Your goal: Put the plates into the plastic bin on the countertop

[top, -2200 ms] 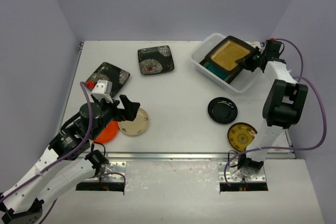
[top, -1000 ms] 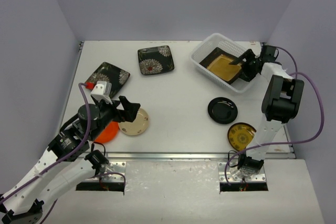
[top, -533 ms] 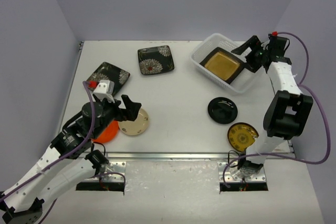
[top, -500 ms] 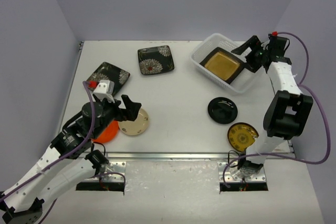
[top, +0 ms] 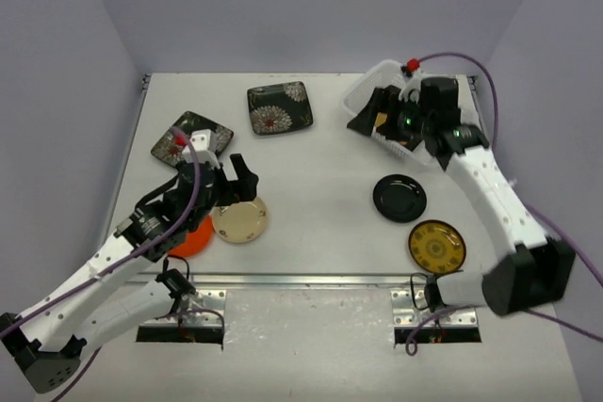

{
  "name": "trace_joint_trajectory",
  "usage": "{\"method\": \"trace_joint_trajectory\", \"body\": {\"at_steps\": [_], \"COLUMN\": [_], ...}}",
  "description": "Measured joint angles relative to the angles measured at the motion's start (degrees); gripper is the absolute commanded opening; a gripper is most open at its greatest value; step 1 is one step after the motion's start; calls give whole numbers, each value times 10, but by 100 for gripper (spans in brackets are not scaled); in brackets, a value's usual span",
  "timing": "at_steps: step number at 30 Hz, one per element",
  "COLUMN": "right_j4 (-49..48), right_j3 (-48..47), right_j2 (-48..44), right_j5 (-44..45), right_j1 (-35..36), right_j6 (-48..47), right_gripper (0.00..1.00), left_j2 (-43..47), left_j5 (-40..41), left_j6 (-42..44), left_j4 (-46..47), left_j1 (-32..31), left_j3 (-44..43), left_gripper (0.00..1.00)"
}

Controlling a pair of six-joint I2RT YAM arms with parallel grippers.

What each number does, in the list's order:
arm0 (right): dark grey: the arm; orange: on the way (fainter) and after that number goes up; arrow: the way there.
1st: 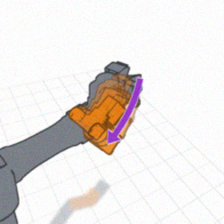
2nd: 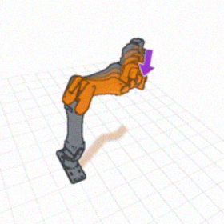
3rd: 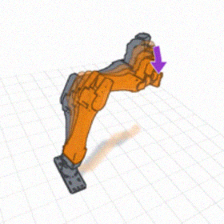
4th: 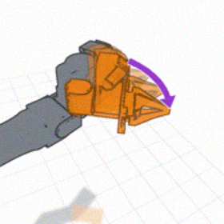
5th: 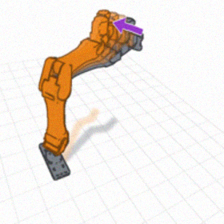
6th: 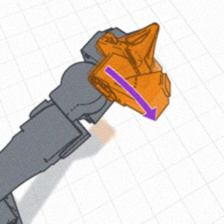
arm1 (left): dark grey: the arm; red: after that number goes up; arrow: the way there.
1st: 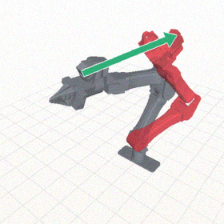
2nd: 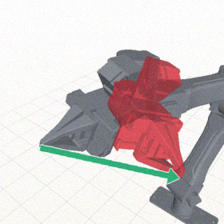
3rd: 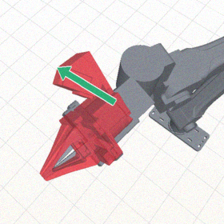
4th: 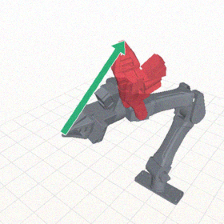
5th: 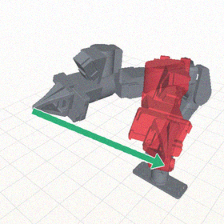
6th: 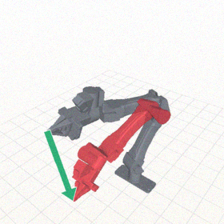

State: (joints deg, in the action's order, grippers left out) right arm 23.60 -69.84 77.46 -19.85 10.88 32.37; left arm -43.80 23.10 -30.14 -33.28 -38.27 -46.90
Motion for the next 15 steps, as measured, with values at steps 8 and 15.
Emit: {"method": "trace_joint_trajectory", "body": {"at_steps": [8, 15], "right_j4": [-115, -116], "right_j3": [281, 410], "right_j2": [-248, -376], "right_j5": [-94, -171], "right_j1": [1, 1], "right_j6": [52, 112], "right_gripper": [99, 99], "left_j2": [-184, -203], "left_j5": [-59, -85], "left_j6": [-100, -140], "left_j4": [38, 40], "left_j1": [180, 296], "left_j3": [-38, -59], "left_gripper": [100, 100]}}
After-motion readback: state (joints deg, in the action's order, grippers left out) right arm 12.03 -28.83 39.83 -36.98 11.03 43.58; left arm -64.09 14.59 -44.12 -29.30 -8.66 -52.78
